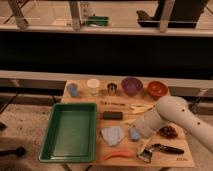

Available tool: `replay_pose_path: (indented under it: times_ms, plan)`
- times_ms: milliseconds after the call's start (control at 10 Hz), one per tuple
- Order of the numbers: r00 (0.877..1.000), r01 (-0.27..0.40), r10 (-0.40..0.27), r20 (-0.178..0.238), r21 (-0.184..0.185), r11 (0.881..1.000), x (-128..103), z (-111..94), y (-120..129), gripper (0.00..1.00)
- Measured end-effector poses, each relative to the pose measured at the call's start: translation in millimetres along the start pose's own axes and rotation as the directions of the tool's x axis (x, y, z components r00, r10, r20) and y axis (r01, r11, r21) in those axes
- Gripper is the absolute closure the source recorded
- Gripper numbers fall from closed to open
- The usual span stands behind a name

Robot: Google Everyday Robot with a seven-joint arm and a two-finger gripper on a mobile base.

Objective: Place eraser in table surface

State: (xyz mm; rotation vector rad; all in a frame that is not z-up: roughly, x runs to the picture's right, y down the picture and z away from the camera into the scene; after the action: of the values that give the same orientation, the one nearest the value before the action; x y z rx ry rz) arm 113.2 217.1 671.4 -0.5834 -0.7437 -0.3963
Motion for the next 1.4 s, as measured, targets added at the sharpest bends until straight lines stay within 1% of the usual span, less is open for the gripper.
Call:
replay_pose_path:
  times_ms: [100,200,300,400,500,600,700,900,1000,1200,1400]
  plan:
    - [1.000,-0.025,0.025,-0.003,-0.008,1.000,7,4,-12,0.20]
    - [0.999,-0.049,0.049,-0.017,-0.016,0.999,14,8,-29,0.20]
    - [0.995,-0.079,0.078,-0.059,-0.011,0.997,20,15,-50,0.20]
    - [0.990,-0.107,0.107,-0.096,-0.004,0.994,23,20,-65,0.20]
    - [0.976,-0.164,0.164,-0.140,0.014,0.986,27,31,-83,0.20]
    - [0.966,-0.204,0.206,-0.159,0.030,0.979,31,34,-92,0.20]
    - [0.956,-0.233,0.237,-0.173,0.048,0.971,32,39,-101,0.20]
    - [0.939,-0.272,0.283,-0.197,0.081,0.959,25,59,-119,0.20]
    - [0.934,-0.287,0.298,-0.199,0.083,0.954,26,65,-124,0.20]
    - [0.927,-0.310,0.319,-0.196,0.075,0.948,27,81,-137,0.20]
    - [0.931,-0.293,0.298,-0.211,0.057,0.954,27,94,-155,0.20]
